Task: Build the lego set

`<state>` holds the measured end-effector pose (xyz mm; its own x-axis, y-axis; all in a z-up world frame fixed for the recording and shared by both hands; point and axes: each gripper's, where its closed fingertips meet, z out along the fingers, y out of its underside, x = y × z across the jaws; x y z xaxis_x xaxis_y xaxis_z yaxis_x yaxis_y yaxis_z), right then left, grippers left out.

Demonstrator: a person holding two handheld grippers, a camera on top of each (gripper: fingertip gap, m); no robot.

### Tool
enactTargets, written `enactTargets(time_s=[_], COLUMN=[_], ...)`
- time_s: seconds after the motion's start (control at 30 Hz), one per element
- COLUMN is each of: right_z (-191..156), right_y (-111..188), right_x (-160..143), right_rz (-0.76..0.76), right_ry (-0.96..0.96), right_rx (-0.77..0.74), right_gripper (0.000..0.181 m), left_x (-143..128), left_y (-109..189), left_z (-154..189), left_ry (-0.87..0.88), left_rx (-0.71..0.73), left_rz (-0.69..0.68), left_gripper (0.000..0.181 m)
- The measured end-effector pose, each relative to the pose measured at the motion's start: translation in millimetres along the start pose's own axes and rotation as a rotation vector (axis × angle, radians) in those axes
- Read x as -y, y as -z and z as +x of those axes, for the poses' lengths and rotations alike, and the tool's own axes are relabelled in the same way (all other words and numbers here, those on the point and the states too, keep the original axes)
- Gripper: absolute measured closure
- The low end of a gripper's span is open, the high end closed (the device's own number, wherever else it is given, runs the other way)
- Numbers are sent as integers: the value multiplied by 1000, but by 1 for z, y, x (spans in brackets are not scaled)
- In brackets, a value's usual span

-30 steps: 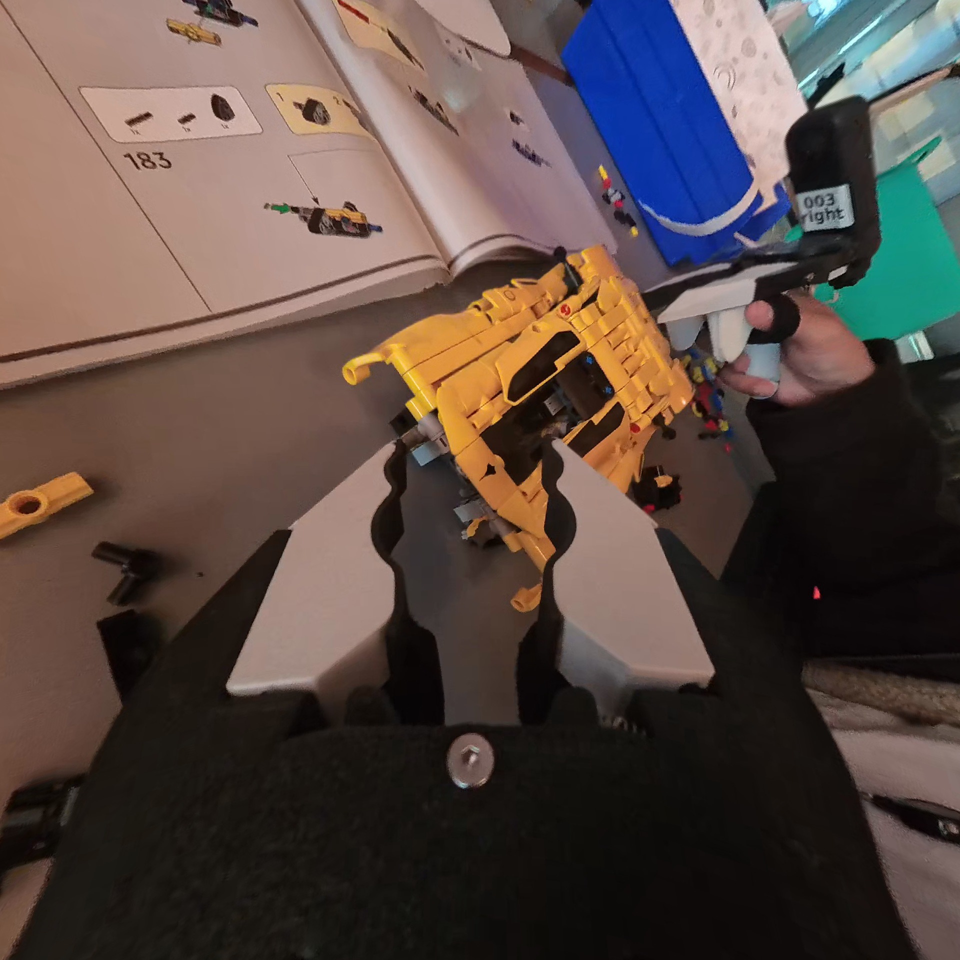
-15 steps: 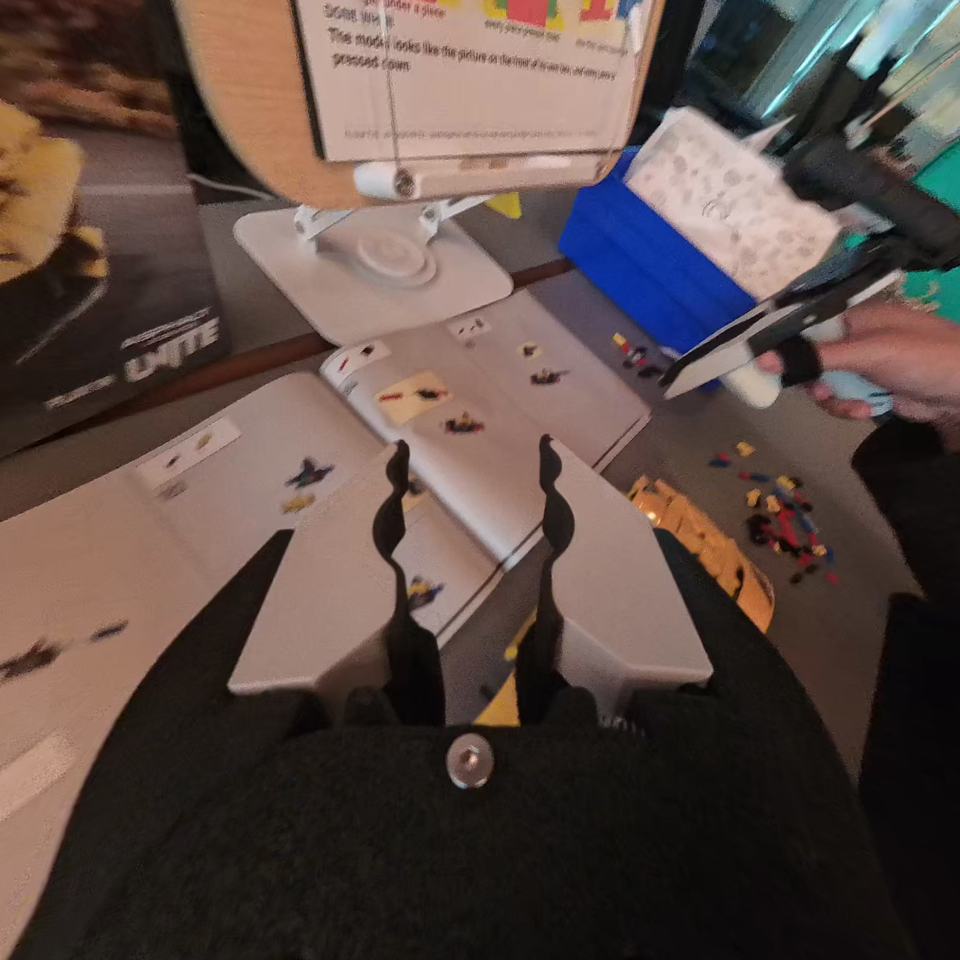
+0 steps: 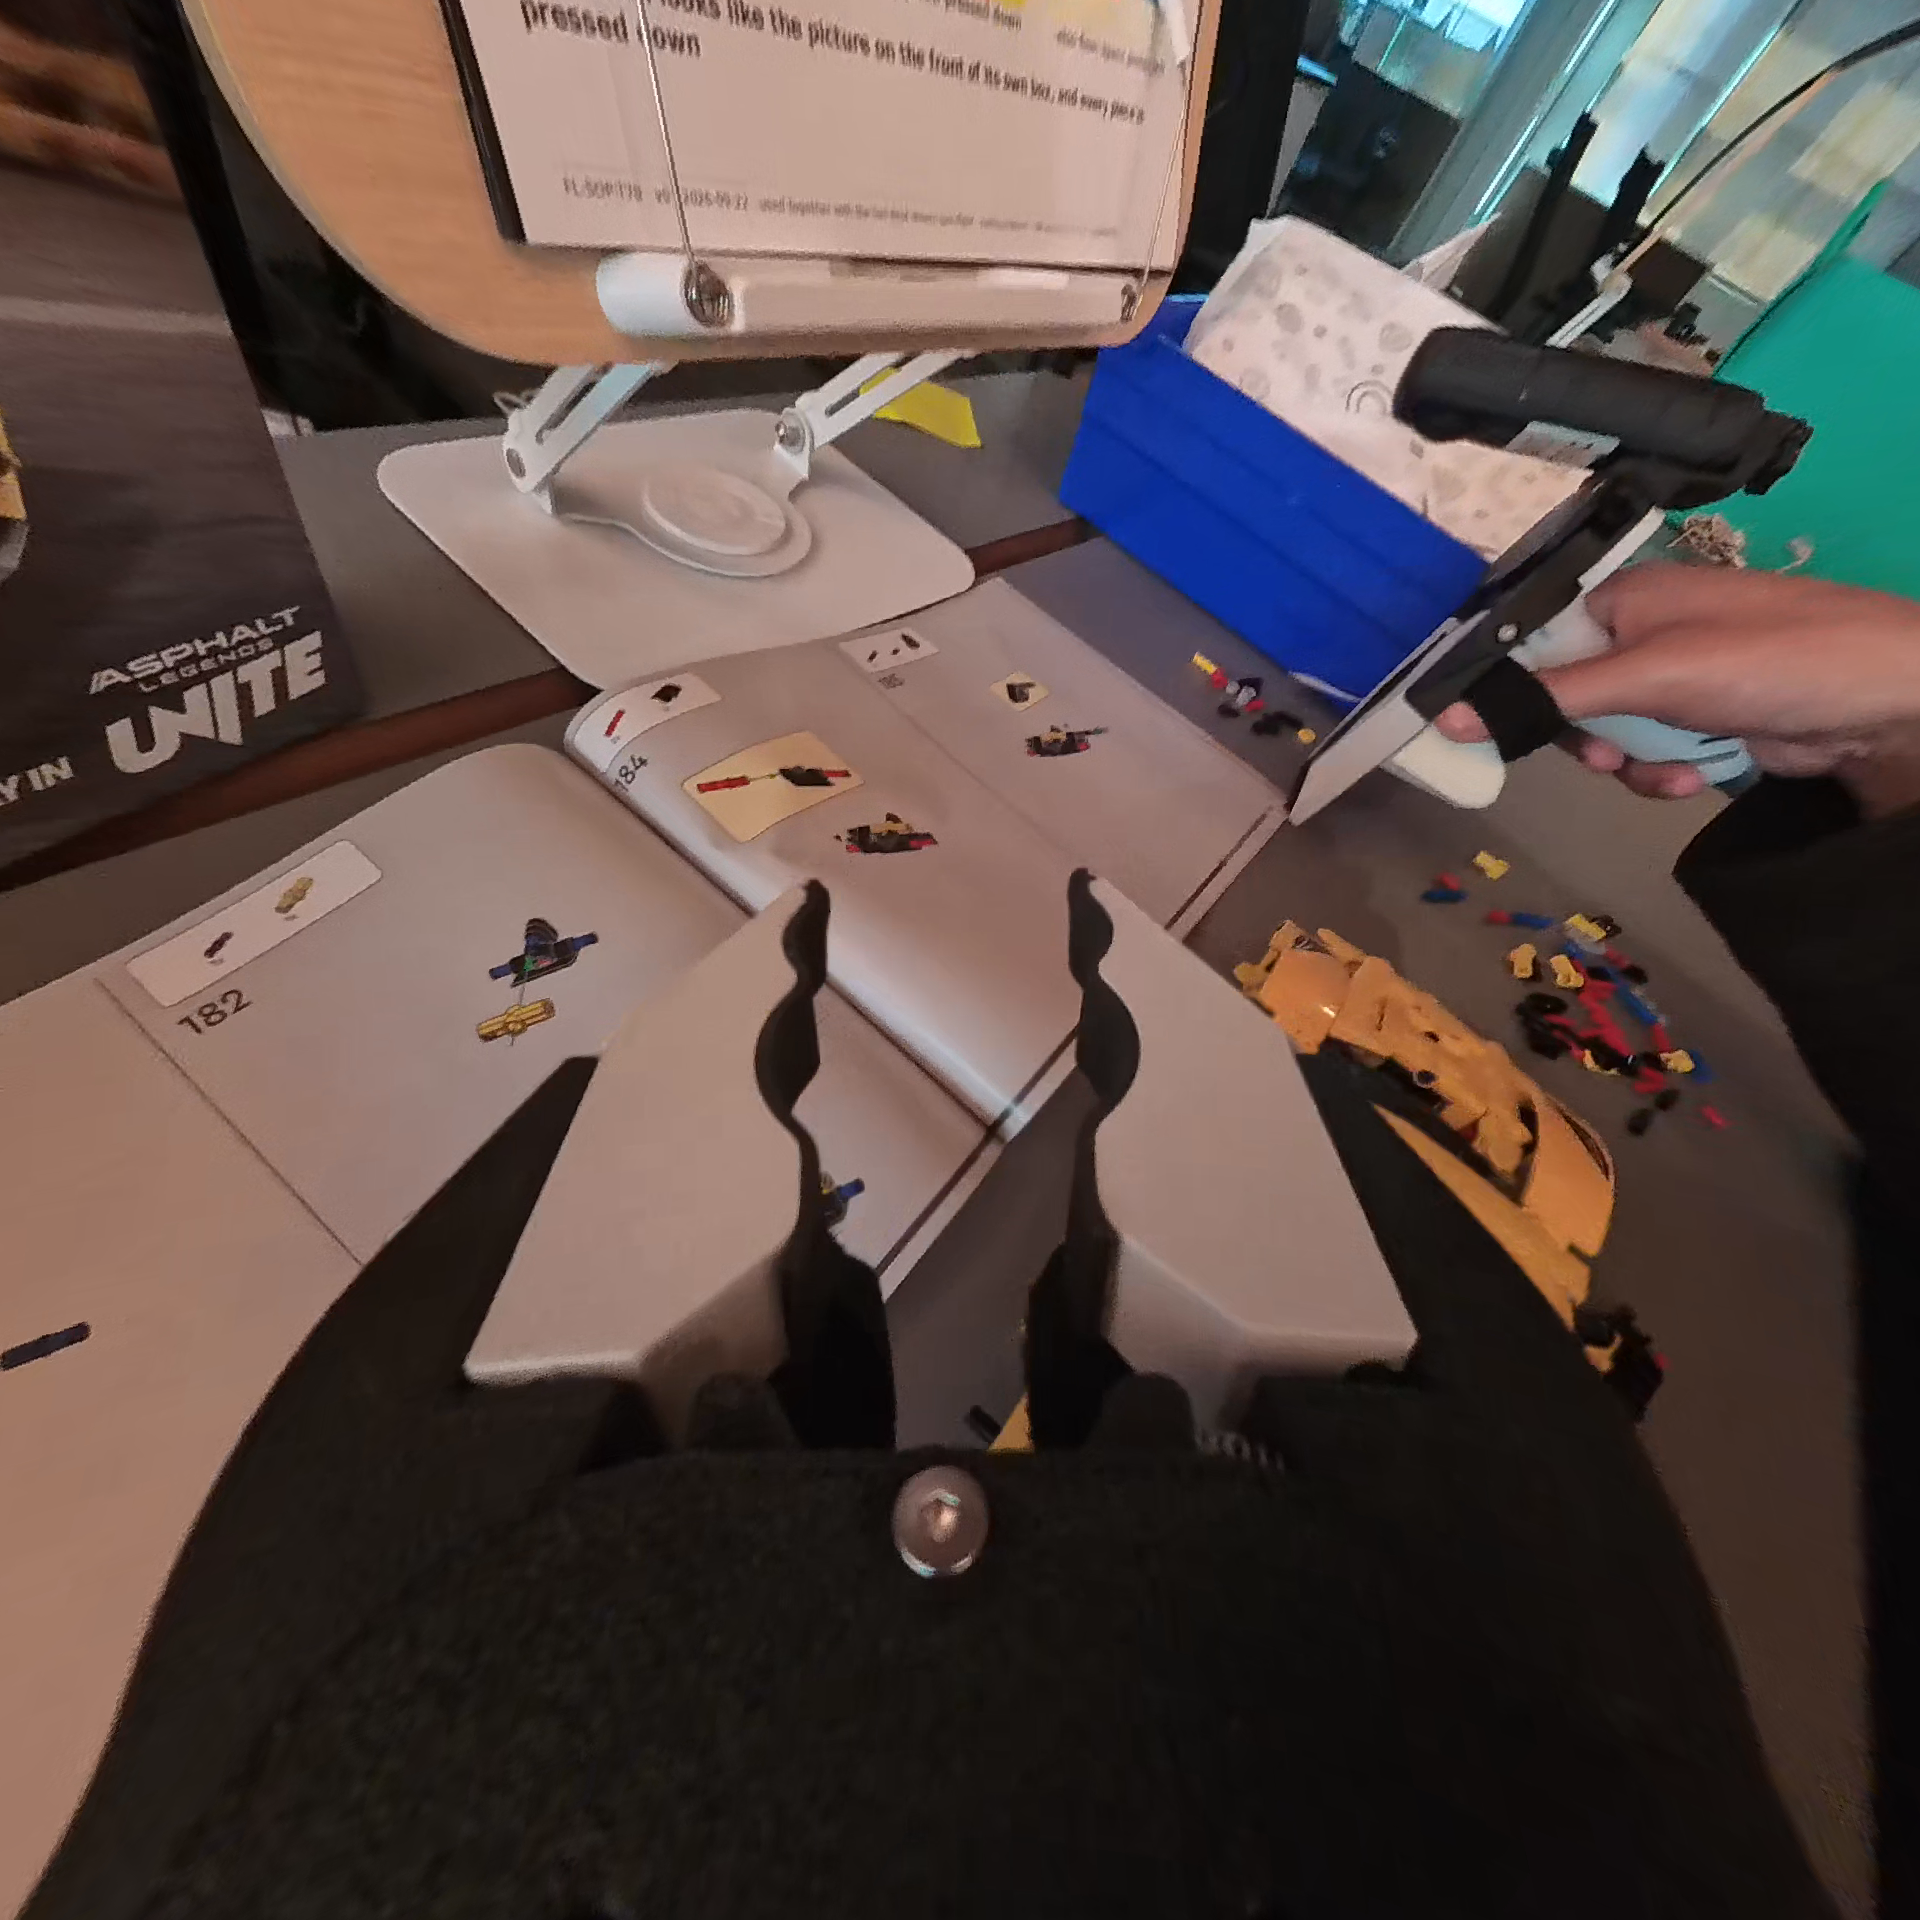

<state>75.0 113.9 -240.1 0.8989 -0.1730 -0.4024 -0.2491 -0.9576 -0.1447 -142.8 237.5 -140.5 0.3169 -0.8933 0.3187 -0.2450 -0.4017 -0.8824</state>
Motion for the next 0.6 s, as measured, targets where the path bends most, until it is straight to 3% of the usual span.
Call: enactTargets(time_s=[0.23,0.6], right_z=[3,6], right_y=[-1,-1], right_x=[1,1], right_rz=[3,-2], right_ry=[7,21], right_rx=[-35,-56], right_gripper=[151,153], left_x=[0,-19], left_y=[1,-7], left_z=[1,-5], left_ry=[38,60], left_rx=[-27,-13], left_rz=[16,-71], left_gripper=[135,135])
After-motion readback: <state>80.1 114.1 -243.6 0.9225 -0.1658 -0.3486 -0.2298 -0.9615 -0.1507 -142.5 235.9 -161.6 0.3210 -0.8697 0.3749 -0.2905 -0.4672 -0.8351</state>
